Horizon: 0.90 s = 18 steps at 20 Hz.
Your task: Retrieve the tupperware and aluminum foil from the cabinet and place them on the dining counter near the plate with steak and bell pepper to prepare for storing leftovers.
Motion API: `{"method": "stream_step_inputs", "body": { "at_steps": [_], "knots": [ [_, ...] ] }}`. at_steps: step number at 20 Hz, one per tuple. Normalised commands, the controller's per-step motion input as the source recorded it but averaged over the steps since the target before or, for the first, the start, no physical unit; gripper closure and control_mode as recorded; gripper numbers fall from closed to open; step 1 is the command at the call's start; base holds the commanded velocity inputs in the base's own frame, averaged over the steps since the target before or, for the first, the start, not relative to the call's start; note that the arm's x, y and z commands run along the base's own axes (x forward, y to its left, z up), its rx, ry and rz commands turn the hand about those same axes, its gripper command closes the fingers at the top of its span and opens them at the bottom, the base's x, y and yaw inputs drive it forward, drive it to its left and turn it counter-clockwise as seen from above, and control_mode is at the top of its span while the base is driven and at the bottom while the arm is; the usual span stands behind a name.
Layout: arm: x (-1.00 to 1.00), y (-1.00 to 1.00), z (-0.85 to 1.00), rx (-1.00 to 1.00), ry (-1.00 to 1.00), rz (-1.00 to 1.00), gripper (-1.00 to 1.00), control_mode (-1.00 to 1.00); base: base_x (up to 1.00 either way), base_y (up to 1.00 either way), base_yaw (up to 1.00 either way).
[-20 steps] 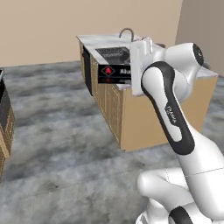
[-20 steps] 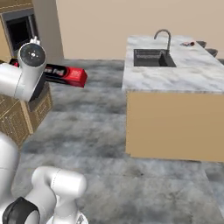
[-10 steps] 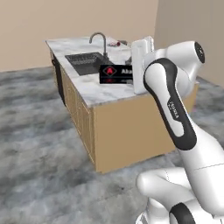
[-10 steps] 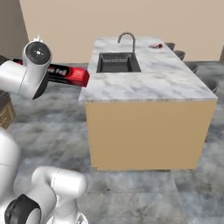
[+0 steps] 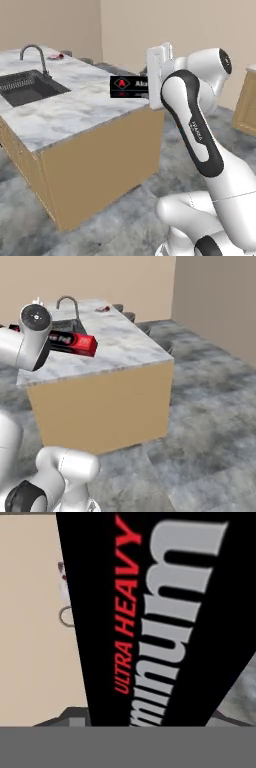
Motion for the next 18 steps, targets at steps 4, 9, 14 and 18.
{"method": "stream_step_inputs", "body": {
  "at_steps": [4,9,14,18],
  "knots": [
    [0.0,0.0,0.0,0.0,0.0,0.0,1.0,1.0,0.47,-0.38,-0.59],
    [0.0,0.0,0.0,0.0,0.0,0.0,1.0,1.0,0.69,-0.12,-0.55],
    [0.0,0.0,0.0,0.0,0.0,0.0,1.0,1.0,0.99,0.0,-0.35],
    [0.0,0.0,0.0,0.0,0.0,0.0,1.0,1.0,1.0,-0.03,-0.32]
  ]
}}
